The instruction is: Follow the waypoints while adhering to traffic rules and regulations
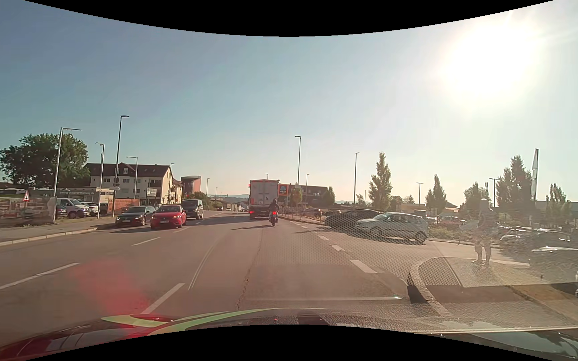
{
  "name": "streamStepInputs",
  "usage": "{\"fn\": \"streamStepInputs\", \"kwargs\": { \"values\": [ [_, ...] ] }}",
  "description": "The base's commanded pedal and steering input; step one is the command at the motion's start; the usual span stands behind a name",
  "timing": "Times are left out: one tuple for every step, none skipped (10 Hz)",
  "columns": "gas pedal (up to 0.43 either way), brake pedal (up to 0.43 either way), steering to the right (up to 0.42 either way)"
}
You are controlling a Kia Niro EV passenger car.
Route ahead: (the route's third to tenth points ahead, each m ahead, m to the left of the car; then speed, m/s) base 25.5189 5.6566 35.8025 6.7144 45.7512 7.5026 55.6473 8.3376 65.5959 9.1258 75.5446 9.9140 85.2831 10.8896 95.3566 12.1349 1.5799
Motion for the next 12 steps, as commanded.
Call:
{"fn": "streamStepInputs", "kwargs": {
  "values": [
    [0.000,0.177,-0.011],
    [0.000,0.152,-0.011],
    [0.000,0.159,-0.011],
    [0.000,0.159,-0.011],
    [0.000,0.159,-0.011],
    [0.000,0.159,-0.011],
    [0.000,0.159,-0.011],
    [0.000,0.159,-0.011],
    [0.000,0.159,-0.011],
    [0.000,0.159,-0.011],
    [0.000,0.159,-0.011],
    [0.000,0.152,-0.011]
  ]
}}
